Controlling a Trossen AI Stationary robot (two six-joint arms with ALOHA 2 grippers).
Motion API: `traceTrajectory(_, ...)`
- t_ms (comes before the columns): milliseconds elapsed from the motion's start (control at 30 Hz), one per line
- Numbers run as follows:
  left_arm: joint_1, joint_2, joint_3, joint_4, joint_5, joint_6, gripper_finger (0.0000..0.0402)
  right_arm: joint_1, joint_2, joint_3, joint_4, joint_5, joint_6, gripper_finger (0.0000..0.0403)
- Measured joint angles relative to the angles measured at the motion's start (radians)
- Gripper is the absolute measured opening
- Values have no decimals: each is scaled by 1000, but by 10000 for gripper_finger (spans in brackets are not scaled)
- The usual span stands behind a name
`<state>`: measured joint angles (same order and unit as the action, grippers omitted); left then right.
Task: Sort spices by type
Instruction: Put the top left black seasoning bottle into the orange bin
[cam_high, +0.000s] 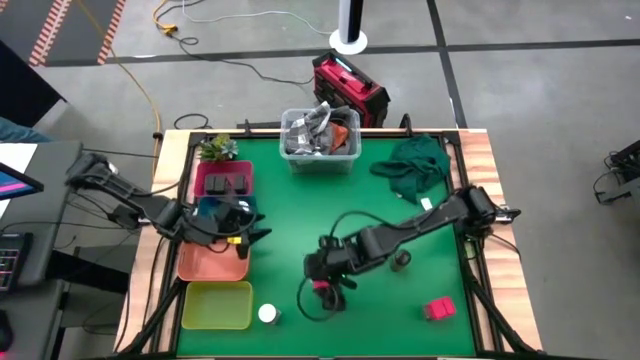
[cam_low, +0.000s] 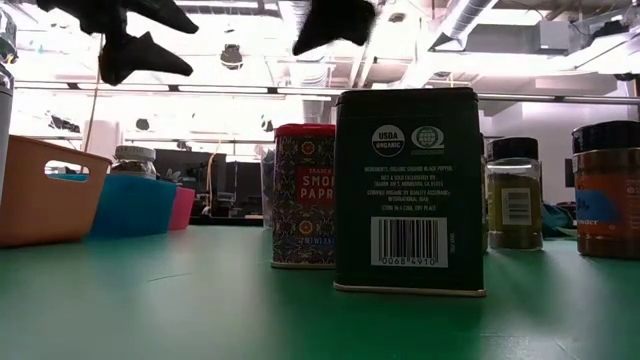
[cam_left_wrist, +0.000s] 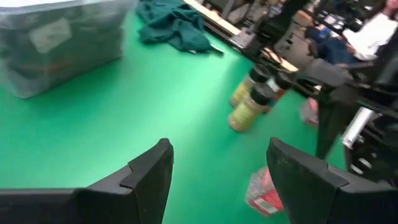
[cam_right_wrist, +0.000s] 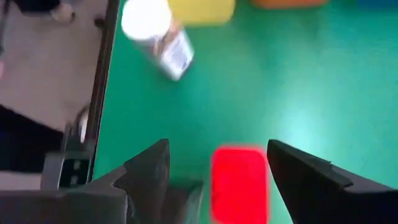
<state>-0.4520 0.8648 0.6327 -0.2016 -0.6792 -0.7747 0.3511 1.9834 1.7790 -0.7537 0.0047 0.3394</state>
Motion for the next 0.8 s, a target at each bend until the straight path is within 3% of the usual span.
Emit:
traceTrajectory(233, -58, 43, 0, 63, -17, 9, 248, 41, 2, -2, -198, 71, 55, 306)
traceTrajectory(567, -67, 69, 0, 36, -55, -66, 248, 35, 2, -2, -239, 79, 57, 307)
traceTrajectory(800, -73, 68, 0, 26, -71, -86, 248, -11, -33, -1, -403, 156, 75, 306)
